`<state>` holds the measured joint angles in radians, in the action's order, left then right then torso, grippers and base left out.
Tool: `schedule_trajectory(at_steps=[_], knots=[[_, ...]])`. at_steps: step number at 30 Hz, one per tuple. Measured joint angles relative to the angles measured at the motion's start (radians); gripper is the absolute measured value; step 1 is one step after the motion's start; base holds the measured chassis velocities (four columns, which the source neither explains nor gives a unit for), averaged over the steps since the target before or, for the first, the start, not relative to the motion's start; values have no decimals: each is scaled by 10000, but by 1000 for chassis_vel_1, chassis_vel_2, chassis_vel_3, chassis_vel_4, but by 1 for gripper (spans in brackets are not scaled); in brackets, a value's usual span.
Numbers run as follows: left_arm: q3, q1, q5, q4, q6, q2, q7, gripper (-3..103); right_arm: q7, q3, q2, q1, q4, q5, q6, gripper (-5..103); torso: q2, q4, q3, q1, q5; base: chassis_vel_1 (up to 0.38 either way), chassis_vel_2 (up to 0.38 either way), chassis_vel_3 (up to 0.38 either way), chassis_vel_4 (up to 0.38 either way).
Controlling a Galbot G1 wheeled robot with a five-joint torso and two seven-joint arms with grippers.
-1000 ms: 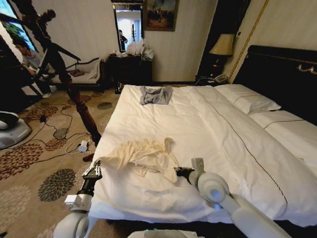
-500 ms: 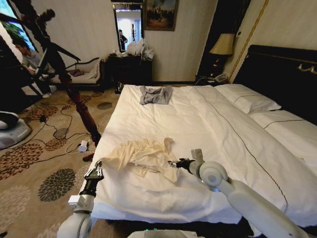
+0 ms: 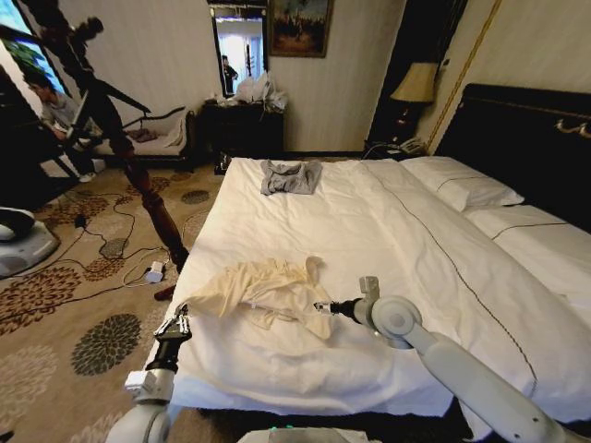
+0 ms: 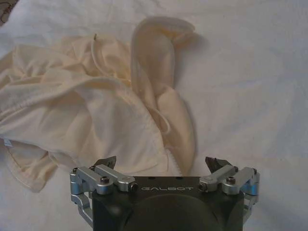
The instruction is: Pick up the clothes from the bed and hang them on the clothes hanger.
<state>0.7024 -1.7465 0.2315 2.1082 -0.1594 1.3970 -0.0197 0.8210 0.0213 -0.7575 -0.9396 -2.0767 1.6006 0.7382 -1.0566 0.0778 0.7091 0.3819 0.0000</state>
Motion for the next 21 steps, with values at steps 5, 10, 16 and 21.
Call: schedule_trajectory(at_steps=[5, 10, 16, 21], knots=[[-42, -6, -59, 15, 2, 65, 0, 1, -163, 20, -77, -61, 124, -76, -9, 97, 0, -1, 0, 0, 0, 0, 0, 0, 0], [-38, -33, -70, 34, 3, 86, 0, 1, -432, 21, -127, -76, 185, -245, -14, 76, 0, -2, 0, 0, 0, 0, 0, 0, 0], [23, 18, -14, 22, 2, 82, 0, 1, -547, -43, -4, -260, 41, -507, -20, 54, 0, -1, 0, -1, 0, 0, 0, 0, 0], [13, 113, -6, -53, 3, 94, 2, 1, -631, -39, 43, -310, -82, -604, -23, 38, 0, -1, 0, -1, 0, 0, 0, 0, 0]])
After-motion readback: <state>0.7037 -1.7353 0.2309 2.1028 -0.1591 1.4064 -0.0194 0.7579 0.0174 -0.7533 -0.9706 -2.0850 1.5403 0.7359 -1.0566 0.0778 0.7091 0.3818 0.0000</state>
